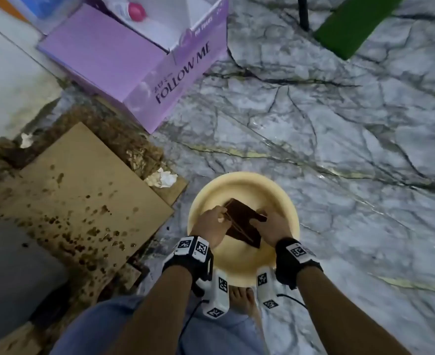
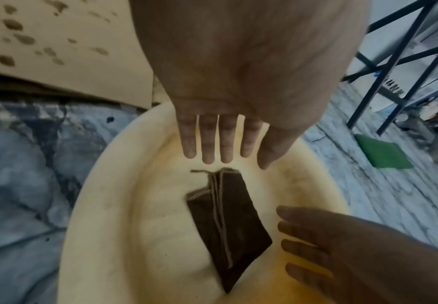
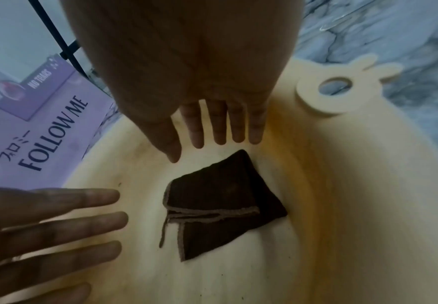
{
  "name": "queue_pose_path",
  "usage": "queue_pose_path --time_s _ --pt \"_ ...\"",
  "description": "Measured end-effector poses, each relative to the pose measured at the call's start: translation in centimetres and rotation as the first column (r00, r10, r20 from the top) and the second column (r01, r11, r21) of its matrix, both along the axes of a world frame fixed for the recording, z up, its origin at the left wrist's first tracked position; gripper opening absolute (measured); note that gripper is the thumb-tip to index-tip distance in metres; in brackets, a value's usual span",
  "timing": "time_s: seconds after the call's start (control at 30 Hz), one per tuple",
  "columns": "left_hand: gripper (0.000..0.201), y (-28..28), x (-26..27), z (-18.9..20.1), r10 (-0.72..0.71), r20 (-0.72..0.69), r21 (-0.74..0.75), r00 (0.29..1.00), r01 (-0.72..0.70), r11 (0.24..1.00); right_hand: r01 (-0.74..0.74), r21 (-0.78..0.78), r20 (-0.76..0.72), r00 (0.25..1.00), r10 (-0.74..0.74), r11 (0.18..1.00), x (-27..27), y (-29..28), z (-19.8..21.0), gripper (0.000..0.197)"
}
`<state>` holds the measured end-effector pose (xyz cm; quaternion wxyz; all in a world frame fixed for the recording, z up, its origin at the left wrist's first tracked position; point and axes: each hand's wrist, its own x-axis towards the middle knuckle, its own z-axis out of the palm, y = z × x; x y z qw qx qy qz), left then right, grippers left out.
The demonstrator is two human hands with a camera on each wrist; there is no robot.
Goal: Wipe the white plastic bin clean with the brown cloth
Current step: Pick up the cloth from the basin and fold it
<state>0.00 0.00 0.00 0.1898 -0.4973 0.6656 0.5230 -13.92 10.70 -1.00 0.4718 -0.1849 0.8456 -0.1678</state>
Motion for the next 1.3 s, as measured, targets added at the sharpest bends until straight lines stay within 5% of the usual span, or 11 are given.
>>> queue_pose_path --time_s 0.53,0.77,1.07,1.3 --pt "0.061 0.7 -1.2 -7.3 0.047 0.02 -0.051 0.999 -0.046 0.998 -0.154 0.082 -0.145 0.976 0.164 0.985 1.2 -0.3 -7.8 0.042" --pt "0.026 1.2 -1.2 -7.4 0.108 0.042 -0.002 0.993 -0.108 0.994 -0.059 -0.044 0.015 0.998 0.06 0.997 0.7 -0.1 -7.7 0.016" --pt "0.01 -1.0 -0.5 -2.7 0.345 -0.127 0.069 0.93 -0.339 0.938 0.073 -0.314 0.23 0.973 0.002 0.947 -0.4 -1.7 0.7 0.007" --pt "0.009 -2.6 2.6 8.0 0.522 -0.356 0.119 0.775 -0.517 0.848 -0.011 -0.539 0.208 0.967 0.146 0.843 1.1 -5.5 11.9 0.007"
